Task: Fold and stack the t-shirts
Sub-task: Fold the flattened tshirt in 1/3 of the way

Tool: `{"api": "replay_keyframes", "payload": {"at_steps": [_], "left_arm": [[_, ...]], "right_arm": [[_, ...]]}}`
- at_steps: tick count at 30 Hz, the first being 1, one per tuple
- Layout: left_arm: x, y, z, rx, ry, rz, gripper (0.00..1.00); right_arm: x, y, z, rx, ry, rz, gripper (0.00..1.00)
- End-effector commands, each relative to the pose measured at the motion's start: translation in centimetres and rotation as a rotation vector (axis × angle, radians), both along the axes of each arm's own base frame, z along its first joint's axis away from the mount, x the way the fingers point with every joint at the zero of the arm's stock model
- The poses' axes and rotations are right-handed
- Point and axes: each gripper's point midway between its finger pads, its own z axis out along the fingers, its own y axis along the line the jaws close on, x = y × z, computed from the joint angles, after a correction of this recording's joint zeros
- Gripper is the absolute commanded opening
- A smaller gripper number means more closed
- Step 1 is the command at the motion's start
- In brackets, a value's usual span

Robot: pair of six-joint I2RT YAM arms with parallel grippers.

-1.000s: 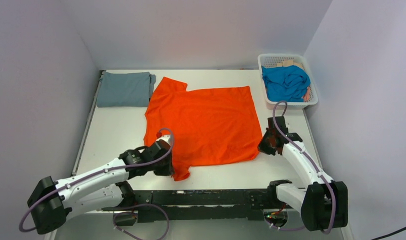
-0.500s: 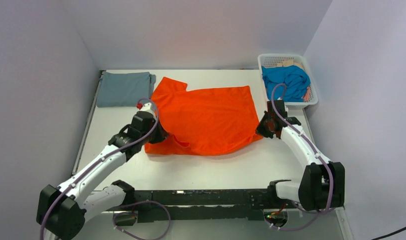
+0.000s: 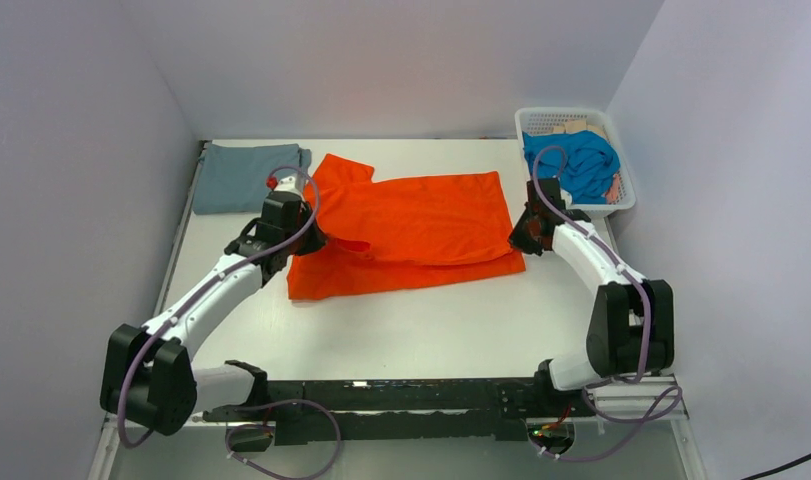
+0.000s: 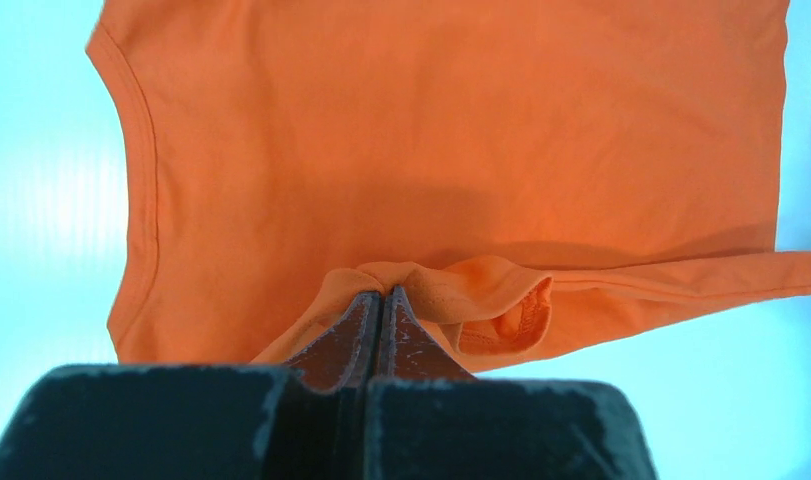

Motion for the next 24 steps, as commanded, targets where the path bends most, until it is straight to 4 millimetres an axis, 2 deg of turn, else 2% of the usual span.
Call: {"api": "replay_keyframes", "payload": {"at_steps": [1,10,13,14,15,17,19,21,22,24], "left_arm": [[3.3,0.4,2.2,0.013,-0.094,0.007,0.0],[6.6,1.7,-0.1,0.057,-0.026,0.026,0.0],[7.6,1.8,-1.4,0.068,0.012,0.031,0.01],[8.1,1.8,-2.0,0.068,0.029,0.032,0.08],[8.4,1.9,-2.2,0.068,0.04,0.037,0.2],[8.9,2.1,-1.9,0.068,0.057,0.042,0.56],[9.3,2.4,-0.7,0.075,0.034,0.063,0.72],[9.0,2.9,0.3,0.076,0.011,0.091,0.98],[8.7,3.1,0.8,0.074,0.001,0.098,0.99],[7.8,2.8,1.4,0.053,-0.01,0.085,0.99]], "right_arm": [[3.3,-0.5,1.3,-0.022,-0.064,-0.013,0.0],[6.1,-1.1,-0.3,-0.01,-0.065,-0.051,0.0],[7.9,-1.5,-0.1,-0.023,-0.115,-0.05,0.03],[8.6,-1.5,0.2,-0.026,-0.13,-0.039,0.06],[9.2,-1.3,0.6,-0.025,-0.147,-0.024,0.13],[10.0,-0.9,1.6,-0.009,-0.174,-0.005,0.39],[10.1,-0.4,2.7,0.008,-0.204,0.021,0.55],[9.6,0.0,3.6,0.015,-0.228,0.044,0.62],[9.1,0.2,3.8,0.013,-0.231,0.057,0.63],[7.9,0.7,4.1,0.009,-0.232,0.089,0.75]]}}
